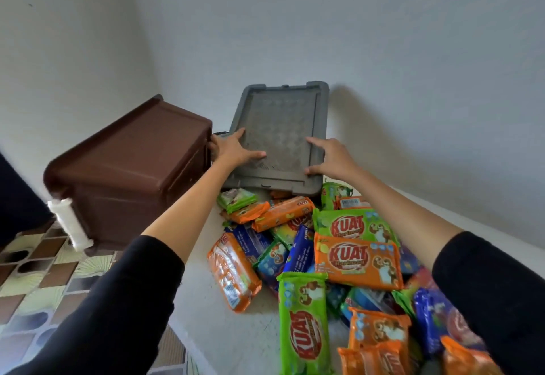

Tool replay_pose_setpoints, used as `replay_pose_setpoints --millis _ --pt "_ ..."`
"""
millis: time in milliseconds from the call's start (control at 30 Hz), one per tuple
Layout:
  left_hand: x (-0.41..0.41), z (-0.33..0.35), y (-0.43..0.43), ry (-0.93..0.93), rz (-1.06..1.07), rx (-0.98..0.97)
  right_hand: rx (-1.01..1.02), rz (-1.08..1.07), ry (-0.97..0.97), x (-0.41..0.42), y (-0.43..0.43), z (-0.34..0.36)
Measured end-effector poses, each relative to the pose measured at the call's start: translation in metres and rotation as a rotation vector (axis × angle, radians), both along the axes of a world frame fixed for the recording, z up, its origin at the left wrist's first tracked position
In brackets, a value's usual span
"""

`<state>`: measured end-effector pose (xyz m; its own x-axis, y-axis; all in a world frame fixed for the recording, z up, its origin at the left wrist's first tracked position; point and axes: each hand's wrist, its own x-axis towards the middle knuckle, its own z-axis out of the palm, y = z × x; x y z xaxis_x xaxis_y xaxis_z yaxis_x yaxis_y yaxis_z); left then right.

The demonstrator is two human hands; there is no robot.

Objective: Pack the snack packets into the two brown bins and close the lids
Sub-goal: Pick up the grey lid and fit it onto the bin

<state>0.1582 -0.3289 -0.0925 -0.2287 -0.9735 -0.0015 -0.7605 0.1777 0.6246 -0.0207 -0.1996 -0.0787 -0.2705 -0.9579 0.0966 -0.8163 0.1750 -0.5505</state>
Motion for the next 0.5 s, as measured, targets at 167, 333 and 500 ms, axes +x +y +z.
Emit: replay_pose_setpoints --millis 167,333,500 --pt "0.001 0.050 0.040 0.135 -0.022 -0.259 -0.214 -0.084 -0.084 0.010 0.031 0.016" --pt "-0.023 0.087 0.085 0.185 -0.098 -0.472 -0.446 -0.211 -0.133 0.001 0.070 0.042" --pt "-0.067 0.103 0.140 0.204 -0.202 -0.561 -0.522 -0.306 -0.072 -0.036 0.135 0.058"
